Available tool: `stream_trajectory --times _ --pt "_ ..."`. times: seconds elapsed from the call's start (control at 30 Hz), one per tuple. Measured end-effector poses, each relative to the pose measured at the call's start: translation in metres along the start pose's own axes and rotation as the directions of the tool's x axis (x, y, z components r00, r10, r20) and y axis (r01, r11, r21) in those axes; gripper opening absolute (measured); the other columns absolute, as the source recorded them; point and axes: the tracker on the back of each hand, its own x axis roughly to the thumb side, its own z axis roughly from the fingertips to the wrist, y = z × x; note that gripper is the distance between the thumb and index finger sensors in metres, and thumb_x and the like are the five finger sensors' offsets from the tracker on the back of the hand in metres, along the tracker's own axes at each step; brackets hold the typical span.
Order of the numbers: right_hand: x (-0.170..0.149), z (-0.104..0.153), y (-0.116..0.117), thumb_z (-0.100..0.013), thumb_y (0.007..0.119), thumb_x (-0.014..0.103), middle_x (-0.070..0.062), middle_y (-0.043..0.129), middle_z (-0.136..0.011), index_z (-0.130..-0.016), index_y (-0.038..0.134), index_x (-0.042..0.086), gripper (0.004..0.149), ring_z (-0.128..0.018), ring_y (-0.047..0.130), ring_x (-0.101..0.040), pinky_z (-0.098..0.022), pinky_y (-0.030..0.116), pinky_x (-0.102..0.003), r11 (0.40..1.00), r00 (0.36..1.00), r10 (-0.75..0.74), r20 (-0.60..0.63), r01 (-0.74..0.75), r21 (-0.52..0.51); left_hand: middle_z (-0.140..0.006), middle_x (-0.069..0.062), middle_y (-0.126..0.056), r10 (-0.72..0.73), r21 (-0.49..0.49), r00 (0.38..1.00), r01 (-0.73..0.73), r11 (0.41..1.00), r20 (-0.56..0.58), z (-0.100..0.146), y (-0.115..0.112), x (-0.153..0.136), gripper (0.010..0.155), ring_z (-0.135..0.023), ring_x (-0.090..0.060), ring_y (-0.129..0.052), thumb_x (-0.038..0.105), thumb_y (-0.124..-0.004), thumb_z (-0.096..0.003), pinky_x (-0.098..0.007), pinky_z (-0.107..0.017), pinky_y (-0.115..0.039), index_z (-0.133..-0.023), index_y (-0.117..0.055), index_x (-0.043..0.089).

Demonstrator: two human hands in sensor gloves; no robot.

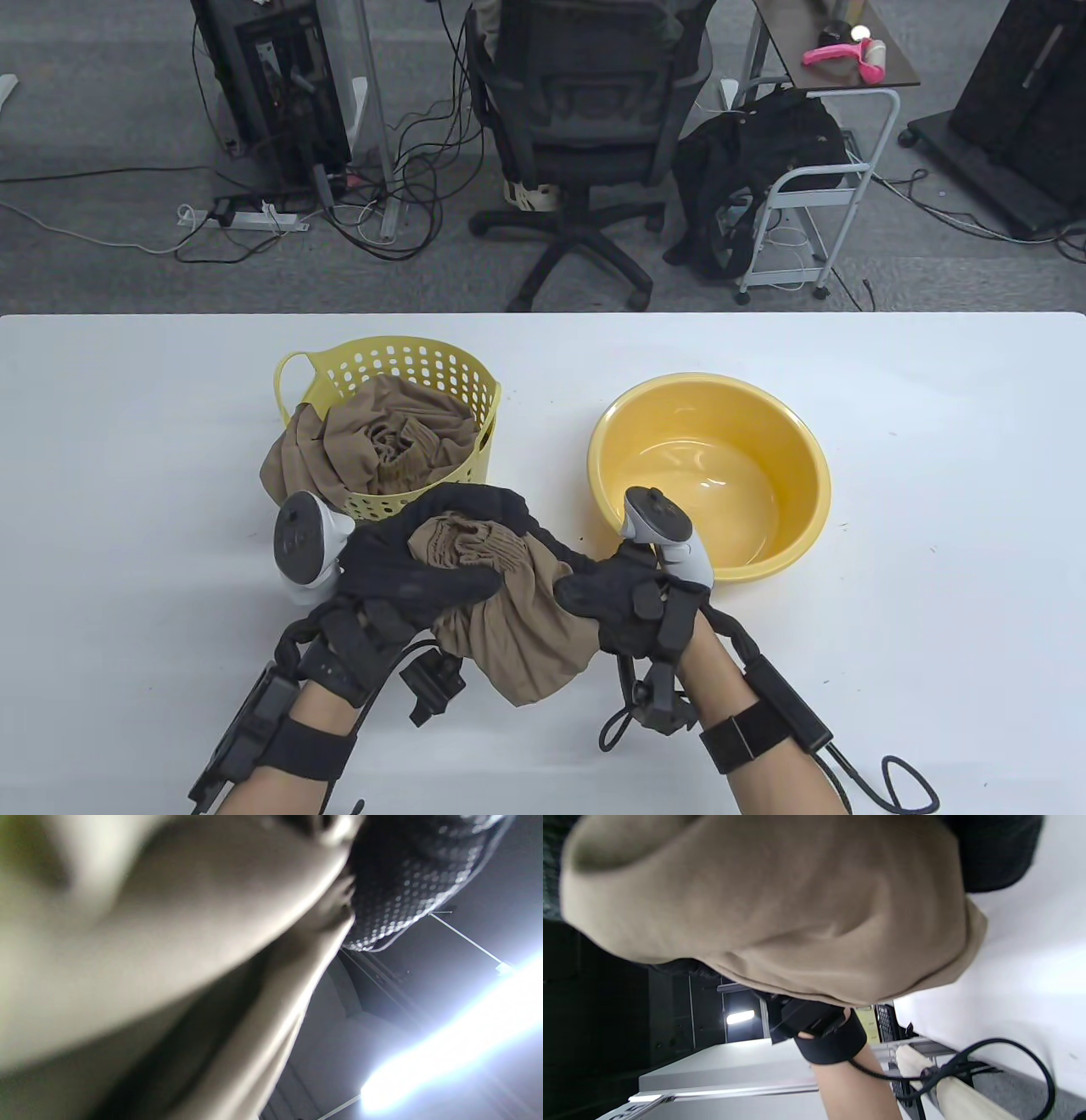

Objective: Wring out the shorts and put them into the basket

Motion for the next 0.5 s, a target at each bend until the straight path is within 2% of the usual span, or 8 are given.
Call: stream_trajectory --times 0.17,0.5 --pt "-0.0014 0.0002 0.0017 -0.042 0.091 0.072 -0.035 0.034 -0.111 -0.111 0.01 0.003 0.127 -0.086 0.074 -0.06 -0.054 0.083 -0.052 1.0 1.0 0.002 -0.005 -0.001 0.021 -0.102 -0.012 -0.082 -0.002 -0.013 1.0 0.001 1.0 -0.004 -0.0006 -0.0016 -0.0005 0.062 -0.087 -0.04 -0.097 0.045 -0.101 -0.0457 -0.066 -0.064 -0.077 -0.097 -0.069 0.031" --pt "0.0073 -0.0002 0.0042 -0.04 0.101 0.053 -0.023 0.063 -0.099 -0.108 0.032 -0.001 0.111 -0.068 0.09 -0.034 -0.044 0.085 -0.03 0.992 0.991 0.127 -0.029 -0.127 -0.001 -0.103 -0.012 -0.08 -0.025 -0.033 1.0 0.024 0.999 -0.016 -0.0011 -0.0043 -0.0018 0.062 -0.089 -0.041 -0.094 0.046 -0.101 -0.0461 -0.066 -0.065 -0.074 -0.097 -0.068 0.032"
